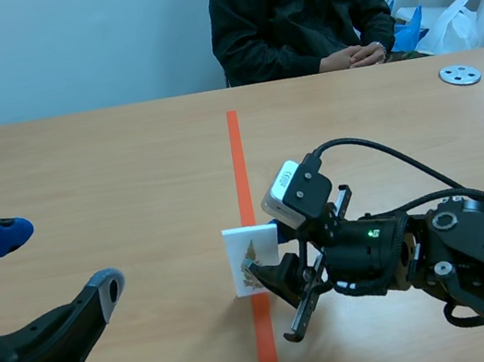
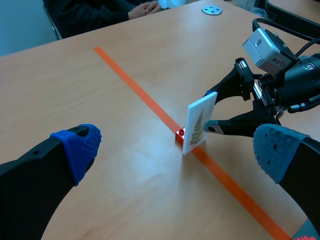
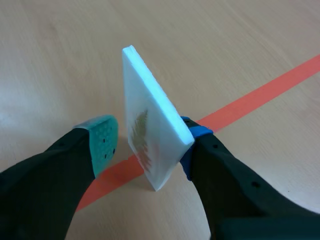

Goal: Sort the leaf by its shape. The table is split by an orange tape line. A compound leaf with several leaflets goes to the left side, a simple leaf with one blade goes to the right side. Return to the home posture when a red brick is placed on the table.

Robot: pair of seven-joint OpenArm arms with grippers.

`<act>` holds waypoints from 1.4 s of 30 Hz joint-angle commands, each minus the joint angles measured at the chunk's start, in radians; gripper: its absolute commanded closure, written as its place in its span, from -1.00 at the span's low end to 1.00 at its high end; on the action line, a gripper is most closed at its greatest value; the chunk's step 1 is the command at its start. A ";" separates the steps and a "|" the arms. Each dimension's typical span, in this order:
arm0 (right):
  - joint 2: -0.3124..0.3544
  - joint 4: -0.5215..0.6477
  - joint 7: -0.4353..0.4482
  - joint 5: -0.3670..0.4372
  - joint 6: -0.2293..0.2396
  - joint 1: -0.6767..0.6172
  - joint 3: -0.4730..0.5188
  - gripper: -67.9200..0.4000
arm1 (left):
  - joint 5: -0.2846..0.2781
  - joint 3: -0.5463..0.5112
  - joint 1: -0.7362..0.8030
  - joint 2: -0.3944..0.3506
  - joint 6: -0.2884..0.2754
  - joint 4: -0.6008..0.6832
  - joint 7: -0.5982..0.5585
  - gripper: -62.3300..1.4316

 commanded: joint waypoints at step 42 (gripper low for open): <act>0.008 0.225 -0.188 0.334 -0.130 -0.065 0.599 0.94 | -0.006 0.002 -0.003 0.005 -0.002 0.014 -0.021 -1.00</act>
